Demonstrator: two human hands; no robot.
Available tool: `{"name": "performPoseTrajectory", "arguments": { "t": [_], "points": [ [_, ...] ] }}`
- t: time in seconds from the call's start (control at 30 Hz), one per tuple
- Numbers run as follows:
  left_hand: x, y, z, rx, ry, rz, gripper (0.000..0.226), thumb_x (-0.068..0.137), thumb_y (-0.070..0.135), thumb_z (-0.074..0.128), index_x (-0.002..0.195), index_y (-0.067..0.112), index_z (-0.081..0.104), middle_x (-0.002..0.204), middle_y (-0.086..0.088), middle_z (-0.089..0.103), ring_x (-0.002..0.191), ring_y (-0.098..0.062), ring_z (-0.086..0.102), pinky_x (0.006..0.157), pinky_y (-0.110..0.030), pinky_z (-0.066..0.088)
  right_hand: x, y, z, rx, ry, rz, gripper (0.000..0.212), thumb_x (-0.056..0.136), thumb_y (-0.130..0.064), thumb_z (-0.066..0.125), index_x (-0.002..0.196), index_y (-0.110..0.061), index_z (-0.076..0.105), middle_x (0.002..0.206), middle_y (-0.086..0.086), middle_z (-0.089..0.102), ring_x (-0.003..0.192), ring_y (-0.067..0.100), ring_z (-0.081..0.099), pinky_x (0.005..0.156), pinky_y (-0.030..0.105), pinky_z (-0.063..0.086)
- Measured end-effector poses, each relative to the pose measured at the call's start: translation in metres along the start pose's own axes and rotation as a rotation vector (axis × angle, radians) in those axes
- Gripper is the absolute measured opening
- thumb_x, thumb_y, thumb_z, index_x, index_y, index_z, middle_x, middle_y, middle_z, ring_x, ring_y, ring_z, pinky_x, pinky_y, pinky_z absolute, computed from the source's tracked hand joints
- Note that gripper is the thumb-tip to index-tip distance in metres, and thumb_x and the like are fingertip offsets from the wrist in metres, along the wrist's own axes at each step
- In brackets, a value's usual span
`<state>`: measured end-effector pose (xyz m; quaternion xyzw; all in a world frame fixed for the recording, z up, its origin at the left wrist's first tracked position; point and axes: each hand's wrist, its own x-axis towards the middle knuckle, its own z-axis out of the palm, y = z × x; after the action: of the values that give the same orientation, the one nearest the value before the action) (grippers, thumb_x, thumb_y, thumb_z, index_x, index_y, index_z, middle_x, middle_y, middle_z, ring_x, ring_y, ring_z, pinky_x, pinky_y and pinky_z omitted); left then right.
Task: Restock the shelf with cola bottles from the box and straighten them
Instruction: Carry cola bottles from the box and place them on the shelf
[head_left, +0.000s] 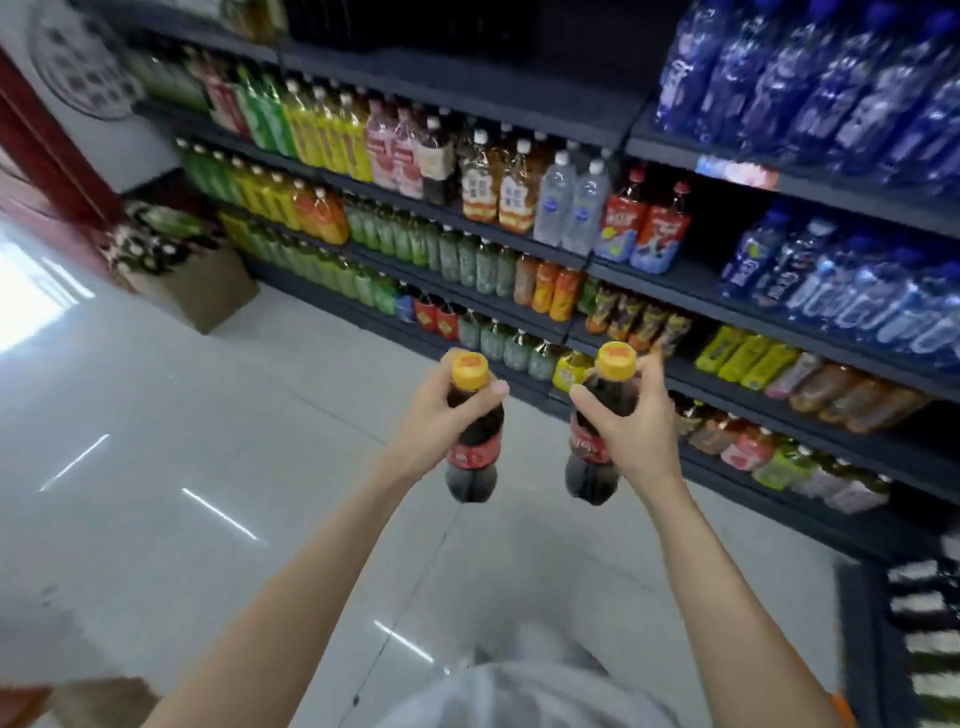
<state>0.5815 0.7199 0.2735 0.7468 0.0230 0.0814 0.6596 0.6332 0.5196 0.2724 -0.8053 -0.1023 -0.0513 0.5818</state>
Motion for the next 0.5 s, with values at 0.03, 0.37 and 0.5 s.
{"name": "performPoseTrajectory", "arguments": {
  "t": [0.03,0.37,0.5],
  "points": [
    [0.018,0.001,-0.016,0.027,-0.002,0.042,0.037,0.081,0.038,0.065,0.095,0.004,0.055,0.085,0.009,0.060,0.086,-0.008,0.058,0.084,-0.023,0.044,0.025,-0.006,0.014,0.009,-0.013,-0.036,0.037,0.079,-0.026,0.075,0.093,-0.010,0.046,0.086,0.007,0.064,0.082,0.014,0.062,0.073,0.033,0.047],
    [0.253,-0.006,-0.136,0.077,0.421,0.289,0.006,0.089,0.026,0.060,0.087,0.020,0.060,0.086,0.007,0.064,0.082,0.004,0.059,0.077,-0.010,0.044,0.263,-0.039,0.157,0.223,0.023,-0.285,0.017,0.087,-0.027,0.064,0.099,-0.016,0.059,0.093,-0.015,0.062,0.089,-0.002,0.059,0.082,0.011,0.043],
    [0.374,0.017,-0.175,0.118,0.500,0.380,0.006,0.092,0.015,0.059,0.087,0.013,0.058,0.079,0.012,0.057,0.074,0.011,0.054,0.072,-0.006,0.039,0.371,-0.062,0.203,0.244,0.104,-0.384,0.027,0.083,-0.031,0.065,0.097,-0.008,0.061,0.093,-0.010,0.064,0.090,0.002,0.061,0.084,0.015,0.045]
  ]
}}
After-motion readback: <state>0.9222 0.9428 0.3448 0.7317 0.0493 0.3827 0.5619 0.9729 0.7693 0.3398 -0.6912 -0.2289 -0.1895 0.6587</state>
